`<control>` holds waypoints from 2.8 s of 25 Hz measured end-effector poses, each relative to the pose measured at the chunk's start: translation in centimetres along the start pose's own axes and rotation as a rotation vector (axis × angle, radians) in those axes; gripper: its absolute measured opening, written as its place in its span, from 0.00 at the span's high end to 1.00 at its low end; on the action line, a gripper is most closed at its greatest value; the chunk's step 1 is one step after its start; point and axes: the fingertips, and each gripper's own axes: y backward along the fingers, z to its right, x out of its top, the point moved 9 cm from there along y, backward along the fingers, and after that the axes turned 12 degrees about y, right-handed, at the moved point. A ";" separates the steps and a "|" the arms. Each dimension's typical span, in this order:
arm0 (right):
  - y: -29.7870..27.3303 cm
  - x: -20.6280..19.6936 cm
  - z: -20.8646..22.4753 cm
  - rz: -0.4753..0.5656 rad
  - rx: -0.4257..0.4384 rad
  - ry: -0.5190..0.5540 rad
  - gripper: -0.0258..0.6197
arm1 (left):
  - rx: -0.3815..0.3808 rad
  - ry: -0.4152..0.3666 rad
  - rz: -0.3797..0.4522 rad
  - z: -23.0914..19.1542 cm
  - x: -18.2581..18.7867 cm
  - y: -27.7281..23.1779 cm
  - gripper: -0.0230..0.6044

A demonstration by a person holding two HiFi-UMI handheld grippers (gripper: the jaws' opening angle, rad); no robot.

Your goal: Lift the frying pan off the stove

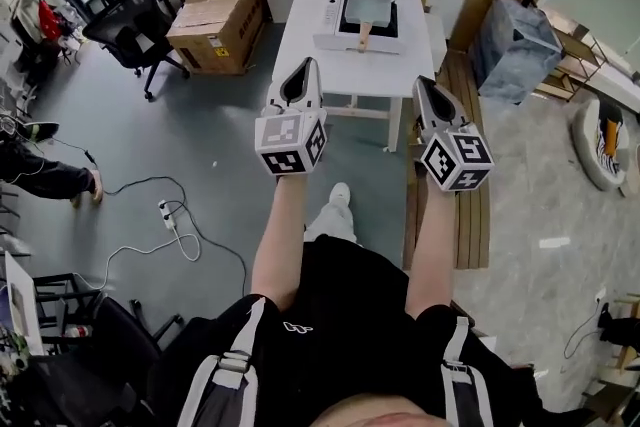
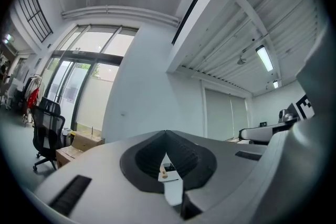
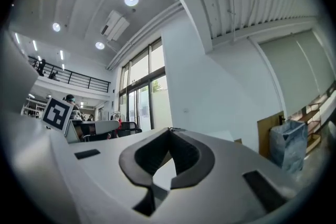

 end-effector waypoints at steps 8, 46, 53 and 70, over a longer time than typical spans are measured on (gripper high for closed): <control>-15.1 -1.9 4.9 0.078 0.013 -0.140 0.96 | -0.046 -0.085 -0.071 -6.0 2.4 -14.1 0.98; -33.1 -14.2 14.2 -0.306 0.088 -0.337 0.96 | -0.386 0.614 -0.468 -15.9 -14.1 -37.3 0.95; -33.9 -15.9 14.5 -0.344 0.127 -0.386 0.95 | -0.394 0.633 -0.588 -16.1 -16.5 -37.0 0.77; -35.8 -23.0 14.6 -0.523 0.380 -0.674 0.58 | -0.518 0.730 -0.938 -15.5 -22.4 -36.2 0.50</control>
